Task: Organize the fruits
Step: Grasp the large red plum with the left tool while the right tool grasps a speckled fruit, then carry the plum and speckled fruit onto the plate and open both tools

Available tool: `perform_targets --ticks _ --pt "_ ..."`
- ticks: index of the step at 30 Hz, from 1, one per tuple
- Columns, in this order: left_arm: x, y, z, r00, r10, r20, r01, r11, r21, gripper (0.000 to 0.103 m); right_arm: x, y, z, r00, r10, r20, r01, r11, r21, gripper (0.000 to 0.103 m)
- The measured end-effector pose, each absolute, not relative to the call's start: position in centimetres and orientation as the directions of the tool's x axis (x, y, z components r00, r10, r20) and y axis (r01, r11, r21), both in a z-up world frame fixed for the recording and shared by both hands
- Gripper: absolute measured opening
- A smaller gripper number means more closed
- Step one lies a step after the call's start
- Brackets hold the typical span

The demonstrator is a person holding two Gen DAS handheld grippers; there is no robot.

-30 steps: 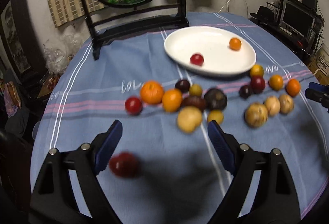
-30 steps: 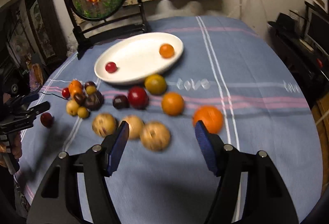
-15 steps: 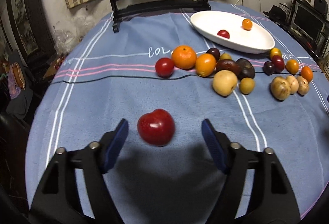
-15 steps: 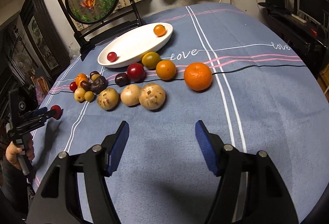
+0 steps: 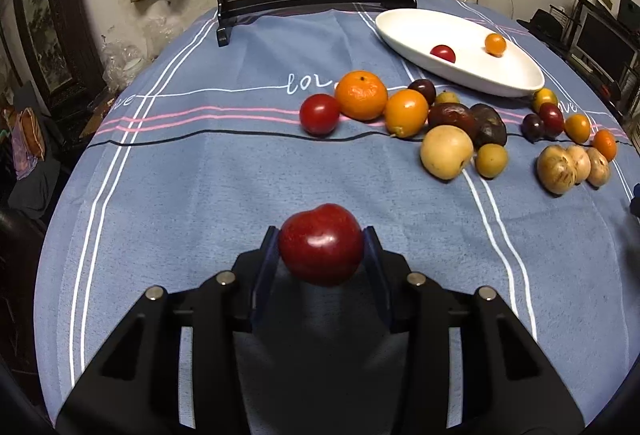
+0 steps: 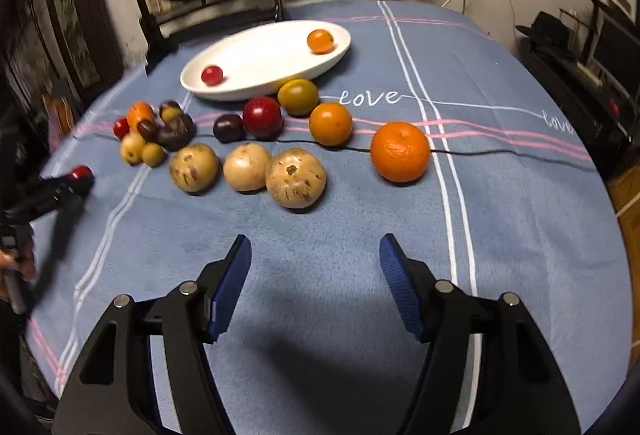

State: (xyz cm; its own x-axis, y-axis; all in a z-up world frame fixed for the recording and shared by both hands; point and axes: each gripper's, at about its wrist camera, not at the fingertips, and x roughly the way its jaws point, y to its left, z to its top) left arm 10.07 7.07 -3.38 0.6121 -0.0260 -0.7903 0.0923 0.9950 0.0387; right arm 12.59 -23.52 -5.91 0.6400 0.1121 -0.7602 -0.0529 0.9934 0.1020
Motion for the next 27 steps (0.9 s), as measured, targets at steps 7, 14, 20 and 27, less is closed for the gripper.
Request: perform_targets --ticks 7,14,20,27 --pt "9.5 5.9 -2.8 0.61 -0.075 -0.789 0.14 0.99 0.014 0.043 16.6 -21.3 -7.4 0.575 0.079 -0.814 -0.167 0.986 -0.023 0.067" --pt "9.3 5.0 -2.7 0.609 -0.09 -0.788 0.158 0.987 0.01 0.043 19.6 -21.2 -8.5 0.561 0.083 -0.824 -0.202 0.979 -0.039 0.061" --pt "8.8 3.3 -2.1 0.612 -0.112 -0.783 0.196 0.98 0.013 0.043 19.6 -21.0 -8.4 0.569 0.109 -0.815 -0.196 0.981 -0.006 0.043" --pt "8.0 2.0 -1.0 0.629 -0.134 -0.765 0.234 0.972 0.022 0.043 16.9 -22.3 -6.5 0.61 0.143 -0.78 -0.175 0.984 0.043 0.043"
